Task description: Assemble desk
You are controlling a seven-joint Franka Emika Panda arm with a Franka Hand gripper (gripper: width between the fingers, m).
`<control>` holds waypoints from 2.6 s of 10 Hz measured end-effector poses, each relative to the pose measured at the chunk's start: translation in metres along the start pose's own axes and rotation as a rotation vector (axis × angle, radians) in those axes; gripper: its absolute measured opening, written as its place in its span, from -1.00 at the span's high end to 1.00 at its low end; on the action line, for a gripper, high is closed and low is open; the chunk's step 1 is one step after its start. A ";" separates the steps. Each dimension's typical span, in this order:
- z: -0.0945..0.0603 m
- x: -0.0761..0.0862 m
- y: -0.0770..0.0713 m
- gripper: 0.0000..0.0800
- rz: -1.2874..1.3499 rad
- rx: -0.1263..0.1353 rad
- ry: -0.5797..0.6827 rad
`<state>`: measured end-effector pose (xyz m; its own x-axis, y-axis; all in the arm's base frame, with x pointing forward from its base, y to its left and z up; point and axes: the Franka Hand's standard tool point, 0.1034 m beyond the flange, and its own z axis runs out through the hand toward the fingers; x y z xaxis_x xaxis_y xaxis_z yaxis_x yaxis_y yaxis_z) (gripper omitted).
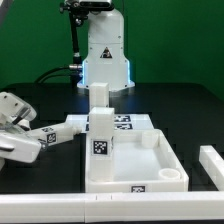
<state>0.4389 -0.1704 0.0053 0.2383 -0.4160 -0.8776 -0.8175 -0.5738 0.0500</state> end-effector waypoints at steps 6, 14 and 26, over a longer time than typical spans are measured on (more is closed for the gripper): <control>-0.005 -0.007 -0.003 0.29 0.017 -0.001 -0.001; -0.061 -0.069 -0.072 0.29 -0.109 -0.003 0.493; -0.017 -0.164 -0.182 0.29 -0.114 0.055 0.902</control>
Offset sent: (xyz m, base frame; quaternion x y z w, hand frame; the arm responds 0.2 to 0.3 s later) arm 0.0000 0.0000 0.0000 0.0000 0.0000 0.0000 1.0000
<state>0.5581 -0.0098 0.1482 0.6198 -0.7665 -0.1682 -0.7824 -0.6202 -0.0570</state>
